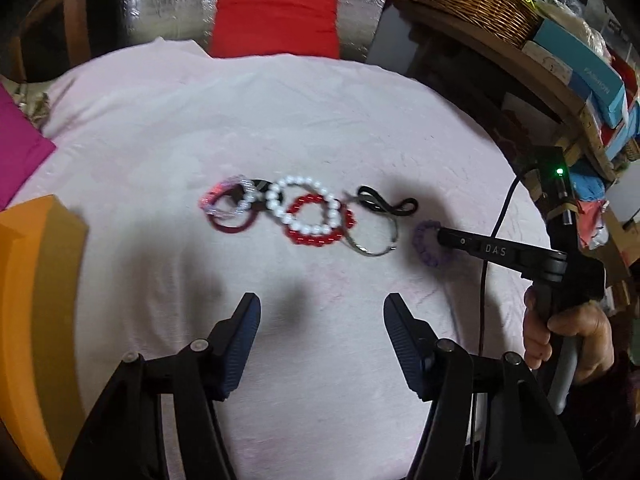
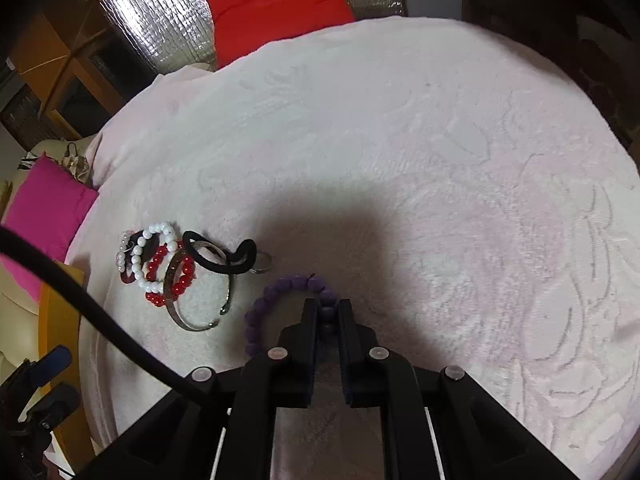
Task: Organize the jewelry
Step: 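Close the right tool on the purple bead bracelet, then grasp the silver bangle with the left tool while the right tool lifts the purple bracelet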
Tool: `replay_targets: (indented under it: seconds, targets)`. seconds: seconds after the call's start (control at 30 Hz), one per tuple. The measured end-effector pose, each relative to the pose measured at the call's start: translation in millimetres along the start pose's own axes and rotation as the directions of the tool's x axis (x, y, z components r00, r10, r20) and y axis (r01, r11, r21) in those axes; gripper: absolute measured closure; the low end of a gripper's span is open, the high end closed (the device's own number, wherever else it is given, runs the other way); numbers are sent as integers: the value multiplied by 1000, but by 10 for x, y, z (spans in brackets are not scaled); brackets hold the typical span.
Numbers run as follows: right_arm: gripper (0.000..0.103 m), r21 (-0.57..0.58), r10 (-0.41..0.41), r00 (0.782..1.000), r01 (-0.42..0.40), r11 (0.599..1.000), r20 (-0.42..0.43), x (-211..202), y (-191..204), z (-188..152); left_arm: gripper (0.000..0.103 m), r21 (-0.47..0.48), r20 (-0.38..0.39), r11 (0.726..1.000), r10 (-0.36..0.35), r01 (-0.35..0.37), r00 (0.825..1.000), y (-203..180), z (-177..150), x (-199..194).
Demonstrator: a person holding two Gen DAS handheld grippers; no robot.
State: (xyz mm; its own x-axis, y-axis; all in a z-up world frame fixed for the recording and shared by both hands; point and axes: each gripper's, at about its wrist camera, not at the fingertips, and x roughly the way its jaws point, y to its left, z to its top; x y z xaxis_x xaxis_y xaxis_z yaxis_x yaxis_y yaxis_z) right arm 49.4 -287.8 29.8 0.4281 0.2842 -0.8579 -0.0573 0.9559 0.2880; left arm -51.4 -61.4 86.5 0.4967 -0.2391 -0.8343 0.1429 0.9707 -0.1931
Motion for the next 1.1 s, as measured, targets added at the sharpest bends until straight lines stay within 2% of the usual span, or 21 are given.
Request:
replay_targets:
  seconds: [0.2, 0.33, 0.43, 0.6, 0.7, 0.73, 0.93, 1.1]
  targets:
    - [93, 153, 47, 997, -55, 987, 54, -234, -362, 19, 38, -68, -34, 996, -53, 51, 998, -170, 154, 309]
    - [93, 204, 73, 995, -86, 975, 72, -310, -515, 13, 52, -148, -60, 986, -86, 76, 994, -227, 239, 596]
    - [93, 222, 90, 992, -108, 969, 90, -371, -568, 18, 54, -199, -56, 978, -74, 62, 996, -210, 303, 748]
    - [93, 229, 125, 986, -148, 962, 112, -485, -666, -12, 68, -251, -62, 967, -60, 43, 996, -169, 372, 976]
    - [93, 216, 141, 983, -163, 963, 116, -504, -614, 2, 83, -271, -40, 962, -58, 45, 998, -142, 403, 1005]
    - [93, 214, 143, 982, -166, 963, 120, -519, -596, 8, 91, -278, -38, 959, -64, 51, 997, -137, 409, 1025]
    - [93, 206, 158, 978, -184, 961, 138, -548, -513, 20, 96, -252, -15, 965, -75, 69, 997, -178, 306, 958]
    - [93, 197, 175, 972, -204, 959, 154, -585, -469, 4, 97, -231, 12, 971, -64, 65, 998, -183, 114, 694]
